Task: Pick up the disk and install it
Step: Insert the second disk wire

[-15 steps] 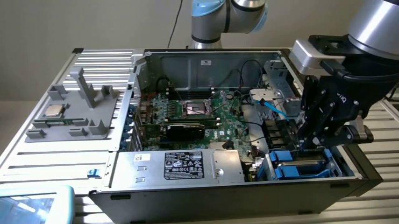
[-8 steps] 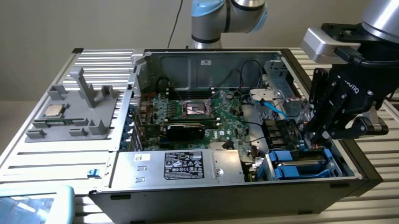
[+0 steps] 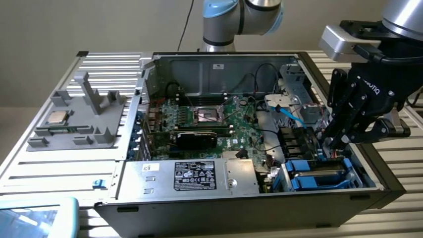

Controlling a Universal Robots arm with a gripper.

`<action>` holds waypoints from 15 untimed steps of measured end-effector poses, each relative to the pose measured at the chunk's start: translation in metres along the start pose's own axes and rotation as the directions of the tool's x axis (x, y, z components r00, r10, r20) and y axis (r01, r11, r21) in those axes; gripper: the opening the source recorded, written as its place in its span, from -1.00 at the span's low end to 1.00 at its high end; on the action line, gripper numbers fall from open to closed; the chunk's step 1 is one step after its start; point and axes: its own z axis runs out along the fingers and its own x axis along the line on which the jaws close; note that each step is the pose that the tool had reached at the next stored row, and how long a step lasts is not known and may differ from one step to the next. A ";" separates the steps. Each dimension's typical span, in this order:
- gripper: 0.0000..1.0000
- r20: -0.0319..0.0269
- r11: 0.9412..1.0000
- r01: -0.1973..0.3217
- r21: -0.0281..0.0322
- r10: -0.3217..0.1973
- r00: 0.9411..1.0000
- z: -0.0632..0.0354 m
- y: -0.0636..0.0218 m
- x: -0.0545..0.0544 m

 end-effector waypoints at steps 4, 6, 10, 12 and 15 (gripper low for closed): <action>-0.40 0.000 1.000 0.000 0.000 0.000 1.000 -0.0001 0.0000 0.000; -0.40 0.000 1.000 0.000 0.000 0.000 1.000 -0.0002 0.0000 0.000; -0.40 0.000 1.000 0.000 0.000 0.000 1.000 -0.0002 0.0000 0.000; -0.40 0.000 1.000 0.000 0.000 0.000 1.000 -0.0002 0.0000 0.000; -0.57 0.000 1.000 0.000 0.000 0.000 1.000 -0.0002 0.0000 0.000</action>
